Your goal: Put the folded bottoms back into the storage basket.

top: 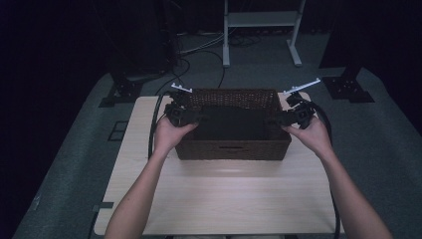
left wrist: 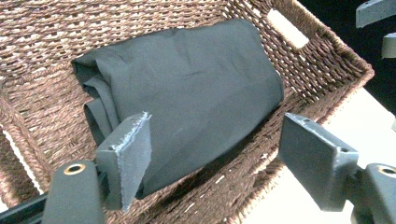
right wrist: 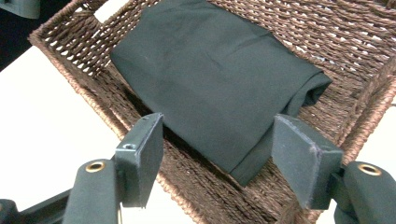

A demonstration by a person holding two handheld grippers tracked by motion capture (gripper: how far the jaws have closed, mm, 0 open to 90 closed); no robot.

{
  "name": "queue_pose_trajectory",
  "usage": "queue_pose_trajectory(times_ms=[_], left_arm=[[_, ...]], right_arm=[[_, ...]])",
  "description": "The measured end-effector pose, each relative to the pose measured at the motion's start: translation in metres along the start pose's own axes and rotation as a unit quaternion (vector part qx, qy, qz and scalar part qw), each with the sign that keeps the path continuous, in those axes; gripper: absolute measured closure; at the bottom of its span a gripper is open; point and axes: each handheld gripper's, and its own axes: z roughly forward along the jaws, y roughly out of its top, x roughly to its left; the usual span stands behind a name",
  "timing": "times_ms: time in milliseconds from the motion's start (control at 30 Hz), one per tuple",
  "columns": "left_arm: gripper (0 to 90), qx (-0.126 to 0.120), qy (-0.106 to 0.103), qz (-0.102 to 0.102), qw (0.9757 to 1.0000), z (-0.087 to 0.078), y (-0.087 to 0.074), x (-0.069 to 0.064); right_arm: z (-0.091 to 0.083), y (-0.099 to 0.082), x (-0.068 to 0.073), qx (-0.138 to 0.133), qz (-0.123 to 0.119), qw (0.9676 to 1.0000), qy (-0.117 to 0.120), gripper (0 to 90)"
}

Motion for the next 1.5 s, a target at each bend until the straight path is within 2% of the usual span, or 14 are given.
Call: queue_pose_trajectory(times_ms=[333, 600, 1500], left_arm=[[19.9, -0.006, -0.006, 0.004, 1.0000, -0.005, -0.006, -0.006], [18.2, -0.013, -0.007, 0.006, 0.9999, -0.007, -0.010, -0.010], [12.0, -0.012, -0.012, 0.019, 0.9997, -0.015, -0.027, -0.027]], right_arm=[[-0.004, -0.002, 0.009, -0.001, -0.009, 1.0000, 0.003, 28.7], [-0.005, -0.007, 0.011, -0.002, -0.011, 0.9999, 0.001, 27.5], [-0.013, -0.028, 0.024, -0.007, -0.022, 0.9997, 0.005, 24.6]])
